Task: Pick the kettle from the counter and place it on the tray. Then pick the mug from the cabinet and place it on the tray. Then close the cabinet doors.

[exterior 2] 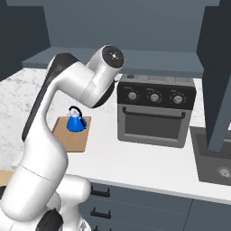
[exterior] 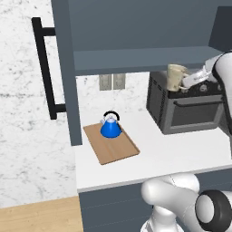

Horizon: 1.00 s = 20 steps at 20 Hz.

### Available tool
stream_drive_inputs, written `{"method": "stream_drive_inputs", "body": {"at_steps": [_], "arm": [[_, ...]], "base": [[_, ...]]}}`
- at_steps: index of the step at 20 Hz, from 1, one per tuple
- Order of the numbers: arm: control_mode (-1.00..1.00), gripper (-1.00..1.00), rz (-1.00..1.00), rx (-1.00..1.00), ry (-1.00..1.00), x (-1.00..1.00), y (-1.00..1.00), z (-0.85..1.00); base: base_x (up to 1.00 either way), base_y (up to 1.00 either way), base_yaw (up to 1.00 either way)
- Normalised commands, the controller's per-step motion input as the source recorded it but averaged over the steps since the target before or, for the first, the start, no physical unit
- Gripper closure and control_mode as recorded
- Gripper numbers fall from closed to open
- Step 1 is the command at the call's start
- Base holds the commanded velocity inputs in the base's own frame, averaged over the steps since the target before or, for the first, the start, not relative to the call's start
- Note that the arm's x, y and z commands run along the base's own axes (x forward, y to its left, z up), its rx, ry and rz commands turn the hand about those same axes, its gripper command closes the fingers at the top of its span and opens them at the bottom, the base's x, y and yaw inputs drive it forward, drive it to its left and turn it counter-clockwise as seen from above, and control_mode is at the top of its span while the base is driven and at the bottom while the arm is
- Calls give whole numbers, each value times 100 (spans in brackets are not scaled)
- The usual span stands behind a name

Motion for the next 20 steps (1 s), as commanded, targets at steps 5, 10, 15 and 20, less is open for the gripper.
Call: {"method": "stream_drive_inputs", "body": {"at_steps": [5,10,15,20], "arm": [[-100,100,54,-18,-1,-70,72,-43],[-100,100,47,-15,0,-53,71,-46],[-100,100,30,-23,-10,-29,66,-62],[-100,100,19,-5,-22,-21,42,-63]], "base": [[0,0,0],[0,0,0],[0,0,0],[0,0,0]]}}
